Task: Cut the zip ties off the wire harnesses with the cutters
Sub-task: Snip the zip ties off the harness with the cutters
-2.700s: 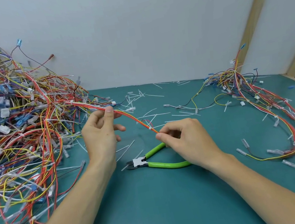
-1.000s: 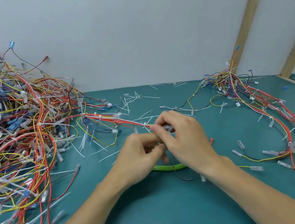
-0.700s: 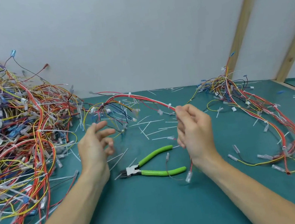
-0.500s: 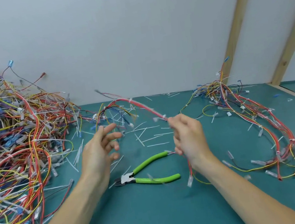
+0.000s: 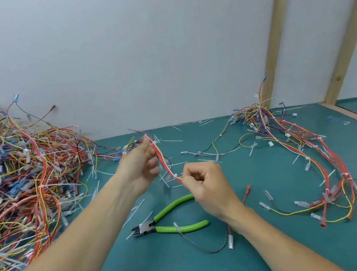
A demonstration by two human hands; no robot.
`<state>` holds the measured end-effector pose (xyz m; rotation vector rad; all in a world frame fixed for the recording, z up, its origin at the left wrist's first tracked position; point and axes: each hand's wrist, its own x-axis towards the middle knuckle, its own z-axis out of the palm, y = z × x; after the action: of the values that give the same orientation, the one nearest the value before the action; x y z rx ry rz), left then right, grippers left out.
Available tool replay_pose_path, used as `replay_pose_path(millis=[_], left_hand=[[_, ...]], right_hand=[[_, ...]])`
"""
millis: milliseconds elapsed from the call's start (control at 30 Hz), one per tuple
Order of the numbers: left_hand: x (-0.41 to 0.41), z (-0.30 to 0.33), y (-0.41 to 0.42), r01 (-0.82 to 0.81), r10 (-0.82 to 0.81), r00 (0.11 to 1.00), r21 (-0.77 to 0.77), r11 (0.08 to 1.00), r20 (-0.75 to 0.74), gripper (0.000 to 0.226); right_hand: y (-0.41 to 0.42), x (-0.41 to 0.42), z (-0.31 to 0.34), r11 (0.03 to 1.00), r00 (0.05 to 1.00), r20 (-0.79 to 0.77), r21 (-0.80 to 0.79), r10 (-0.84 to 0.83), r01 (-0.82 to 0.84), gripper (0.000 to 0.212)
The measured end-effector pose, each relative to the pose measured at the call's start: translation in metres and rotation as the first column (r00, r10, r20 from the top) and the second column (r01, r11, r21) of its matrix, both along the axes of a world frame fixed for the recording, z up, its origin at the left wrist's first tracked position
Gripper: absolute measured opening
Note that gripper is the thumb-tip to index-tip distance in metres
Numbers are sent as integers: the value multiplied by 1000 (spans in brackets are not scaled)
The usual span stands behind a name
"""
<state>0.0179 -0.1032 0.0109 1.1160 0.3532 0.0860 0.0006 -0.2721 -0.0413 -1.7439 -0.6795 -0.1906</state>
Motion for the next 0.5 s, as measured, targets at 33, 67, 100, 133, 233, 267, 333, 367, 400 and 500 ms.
replay_pose_path(millis=[33,67,100,133,233,267,333,367,400,500], left_hand=[[2,-1,-3,11,-11,1000,11,1000,-3,26],[3,0,-6,-1,0,1000,35,999,11,24],[4,2,-8,-40,36,999,90,995,40,22],[4,5,-9,-106,92,992,180,978,87,20],[3,15,-12,-393,203,903,538,745,378,24],[2,19,-14,-467,172,863,620,630,474,24],[1,25,-21,-529,82,826,717,454,558,20],[1,28,-25,-529,26,824,752,393,567,19],[1,30,-31,-521,-35,828,790,323,560,17],[-7,26,-53,-514,-231,828,856,53,511,12]], right_hand=[[0,-1,0,1000,1000,13,4,26,-26,26],[-1,-1,1,999,999,20,7,45,-45,25],[-1,0,0,999,998,21,7,54,-54,25],[-2,2,0,999,999,17,7,49,-49,25],[-5,9,-1,997,998,14,53,-59,59,19],[-6,10,0,991,994,30,88,-105,102,15],[-6,11,2,972,983,36,159,-182,174,16],[-6,12,5,960,979,5,199,-203,198,21],[-7,13,10,944,976,-49,249,-212,217,26],[-17,26,25,906,956,-234,342,-177,251,35]])
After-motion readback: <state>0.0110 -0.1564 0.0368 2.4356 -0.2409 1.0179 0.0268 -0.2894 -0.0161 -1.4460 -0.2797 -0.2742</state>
